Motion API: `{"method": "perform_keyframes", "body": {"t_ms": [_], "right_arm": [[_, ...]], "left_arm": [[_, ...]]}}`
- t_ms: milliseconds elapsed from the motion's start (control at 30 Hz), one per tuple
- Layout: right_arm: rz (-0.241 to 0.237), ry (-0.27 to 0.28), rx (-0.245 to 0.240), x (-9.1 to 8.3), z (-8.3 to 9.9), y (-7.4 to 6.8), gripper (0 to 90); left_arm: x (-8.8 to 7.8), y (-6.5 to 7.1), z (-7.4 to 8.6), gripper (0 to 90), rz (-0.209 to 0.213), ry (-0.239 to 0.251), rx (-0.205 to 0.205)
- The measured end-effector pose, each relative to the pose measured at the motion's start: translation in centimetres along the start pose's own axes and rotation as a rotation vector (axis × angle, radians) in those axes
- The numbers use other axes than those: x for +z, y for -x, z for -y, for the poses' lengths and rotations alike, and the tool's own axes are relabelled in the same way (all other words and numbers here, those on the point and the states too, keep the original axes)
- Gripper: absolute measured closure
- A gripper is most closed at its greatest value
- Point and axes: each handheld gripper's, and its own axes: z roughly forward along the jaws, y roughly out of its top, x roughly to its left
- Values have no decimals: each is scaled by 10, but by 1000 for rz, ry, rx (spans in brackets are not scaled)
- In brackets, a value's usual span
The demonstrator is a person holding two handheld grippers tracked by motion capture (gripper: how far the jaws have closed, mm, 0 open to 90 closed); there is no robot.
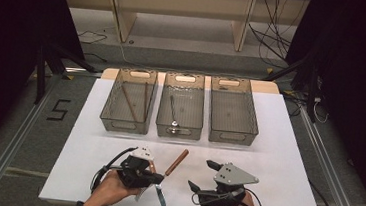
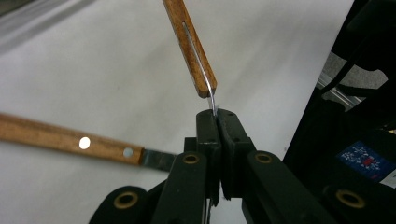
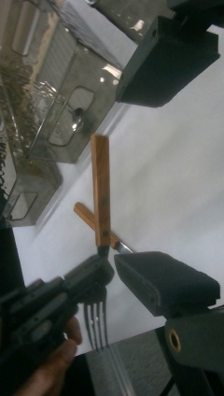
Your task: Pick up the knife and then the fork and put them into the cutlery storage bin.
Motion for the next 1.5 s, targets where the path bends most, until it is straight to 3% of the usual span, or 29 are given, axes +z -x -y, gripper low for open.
{"method": "perform_keyframes", "body": {"t_ms": [367,633,800,1000,1133,1267,1400,1500], "right_arm": [[77,-3,-203,2,-8,-14,218],[125,-26,-364,9,-8,-26,248],[137,-61,-444,15,-5,-36,264],[184,-98,-539,22,-1,-44,298],[212,-113,-628,25,2,-48,338],[228,-134,-677,28,5,-52,407],[248,-143,-768,30,9,-54,472],[259,-149,-808,32,12,-57,510]], "left_arm": [[3,0,-37,879,73,-19,85],[6,6,-33,880,109,-65,104],[5,12,-34,880,127,-83,125],[4,15,-34,880,134,-102,143],[6,16,-33,880,138,-115,146],[7,16,-33,879,142,-126,154],[9,17,-32,879,149,-143,152],[9,18,-32,879,158,-150,157]]}}
